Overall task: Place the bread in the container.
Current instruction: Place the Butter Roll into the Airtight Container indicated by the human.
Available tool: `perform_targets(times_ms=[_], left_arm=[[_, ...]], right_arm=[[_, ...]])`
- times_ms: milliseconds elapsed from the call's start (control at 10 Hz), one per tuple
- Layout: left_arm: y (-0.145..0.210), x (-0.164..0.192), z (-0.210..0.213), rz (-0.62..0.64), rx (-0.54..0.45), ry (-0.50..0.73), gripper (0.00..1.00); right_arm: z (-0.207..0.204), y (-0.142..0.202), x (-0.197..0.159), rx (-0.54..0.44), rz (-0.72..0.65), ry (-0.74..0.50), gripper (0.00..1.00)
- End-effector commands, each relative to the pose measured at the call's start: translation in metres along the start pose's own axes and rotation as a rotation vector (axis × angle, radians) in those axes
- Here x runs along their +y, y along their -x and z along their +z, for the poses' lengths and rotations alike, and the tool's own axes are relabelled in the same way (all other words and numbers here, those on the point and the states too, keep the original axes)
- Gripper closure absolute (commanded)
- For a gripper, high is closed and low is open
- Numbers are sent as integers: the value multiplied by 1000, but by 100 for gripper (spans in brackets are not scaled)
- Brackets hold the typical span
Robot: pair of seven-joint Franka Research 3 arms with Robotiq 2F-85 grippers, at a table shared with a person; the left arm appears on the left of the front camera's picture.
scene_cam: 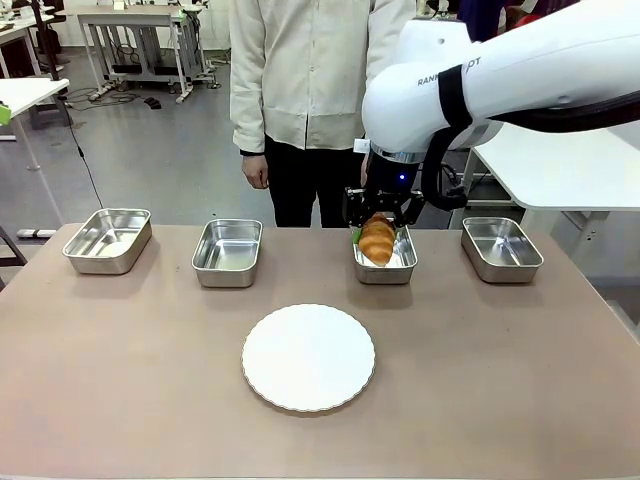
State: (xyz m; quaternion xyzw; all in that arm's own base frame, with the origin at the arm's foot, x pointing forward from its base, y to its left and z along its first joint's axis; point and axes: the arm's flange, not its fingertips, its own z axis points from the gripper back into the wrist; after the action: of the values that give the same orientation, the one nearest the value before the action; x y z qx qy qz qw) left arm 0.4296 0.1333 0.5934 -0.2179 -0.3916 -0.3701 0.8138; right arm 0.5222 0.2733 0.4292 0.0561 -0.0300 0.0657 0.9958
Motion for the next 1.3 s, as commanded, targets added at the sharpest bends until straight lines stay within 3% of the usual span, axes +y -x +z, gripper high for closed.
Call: perform_targets(times_ms=[0,1000,1100,1200], left_arm=[[0,-1,0,-14,-11,6,0],[0,-1,0,-14,-11,6,0],[0,-1,0,-14,-11,6,0],[0,-1,0,-14,-11,6,0]], right_arm=[[-12,-26,-10,-31,11,62,31],[-64,-95,-51,-3,99,54,31],[-67,-97,-51,7,115,87,0],[-67,-96,-48,-3,109,77,0]])
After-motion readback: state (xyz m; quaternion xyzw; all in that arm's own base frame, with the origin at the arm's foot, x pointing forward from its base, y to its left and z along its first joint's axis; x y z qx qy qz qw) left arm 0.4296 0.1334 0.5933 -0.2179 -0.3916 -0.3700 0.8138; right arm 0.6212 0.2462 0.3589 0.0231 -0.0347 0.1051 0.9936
